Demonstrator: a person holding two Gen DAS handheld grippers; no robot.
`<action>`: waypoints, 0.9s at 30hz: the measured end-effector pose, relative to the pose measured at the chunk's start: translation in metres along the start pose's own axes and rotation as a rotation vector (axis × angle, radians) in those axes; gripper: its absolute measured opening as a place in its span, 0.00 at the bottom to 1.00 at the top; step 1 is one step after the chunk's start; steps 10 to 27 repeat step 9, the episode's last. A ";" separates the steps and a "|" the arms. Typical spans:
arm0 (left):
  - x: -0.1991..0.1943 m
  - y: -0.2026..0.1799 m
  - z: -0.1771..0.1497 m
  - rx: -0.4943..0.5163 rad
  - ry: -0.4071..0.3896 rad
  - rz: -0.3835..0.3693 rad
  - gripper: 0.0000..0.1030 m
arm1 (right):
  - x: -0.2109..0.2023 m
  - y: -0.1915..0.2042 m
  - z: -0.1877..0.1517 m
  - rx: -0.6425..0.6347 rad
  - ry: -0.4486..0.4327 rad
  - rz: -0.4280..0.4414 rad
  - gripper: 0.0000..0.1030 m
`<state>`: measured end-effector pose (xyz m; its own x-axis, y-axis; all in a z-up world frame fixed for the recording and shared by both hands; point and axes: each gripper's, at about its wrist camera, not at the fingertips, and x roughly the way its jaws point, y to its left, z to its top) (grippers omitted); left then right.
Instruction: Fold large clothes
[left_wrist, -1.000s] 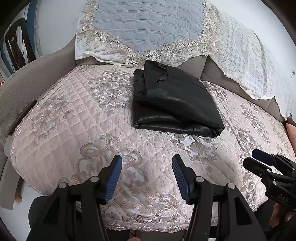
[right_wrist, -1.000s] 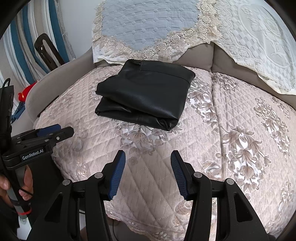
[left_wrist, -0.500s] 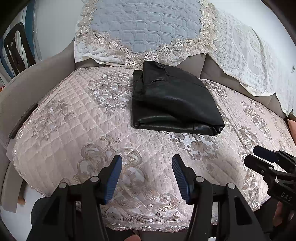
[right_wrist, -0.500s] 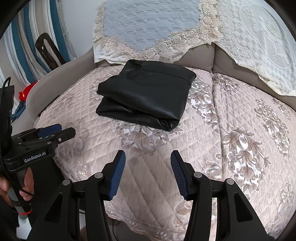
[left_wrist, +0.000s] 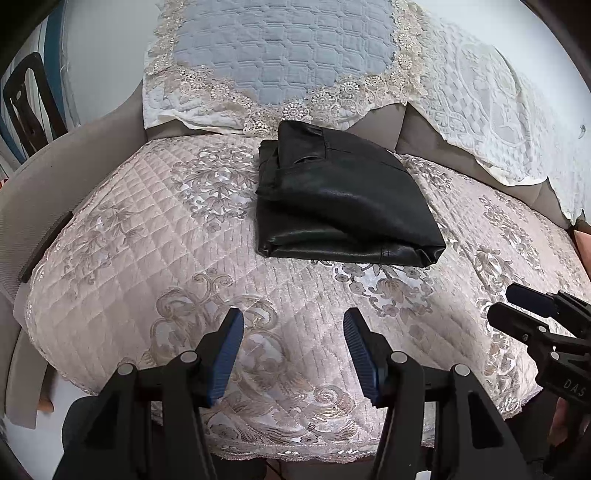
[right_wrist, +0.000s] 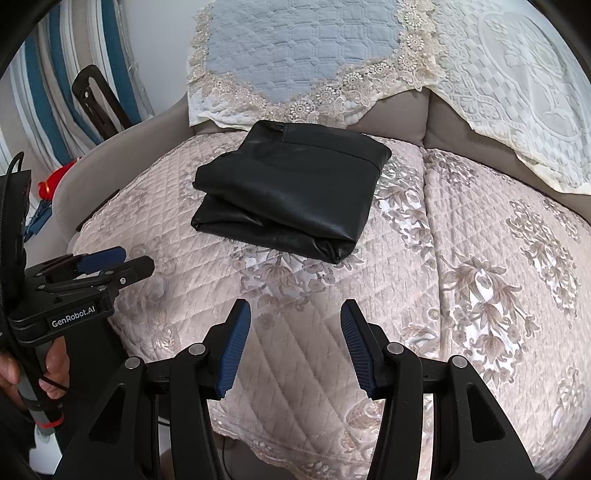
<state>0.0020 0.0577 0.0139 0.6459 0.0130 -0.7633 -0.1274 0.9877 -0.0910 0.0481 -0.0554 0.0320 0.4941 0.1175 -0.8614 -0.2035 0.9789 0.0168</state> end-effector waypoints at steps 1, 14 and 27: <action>0.000 0.000 0.000 -0.002 -0.001 -0.003 0.57 | 0.000 -0.001 0.000 0.000 -0.001 0.001 0.50; 0.003 -0.002 0.001 -0.018 0.006 0.003 0.64 | 0.001 -0.006 -0.001 0.008 -0.003 0.004 0.50; 0.003 -0.002 0.001 -0.018 0.006 0.003 0.64 | 0.001 -0.006 -0.001 0.008 -0.003 0.004 0.50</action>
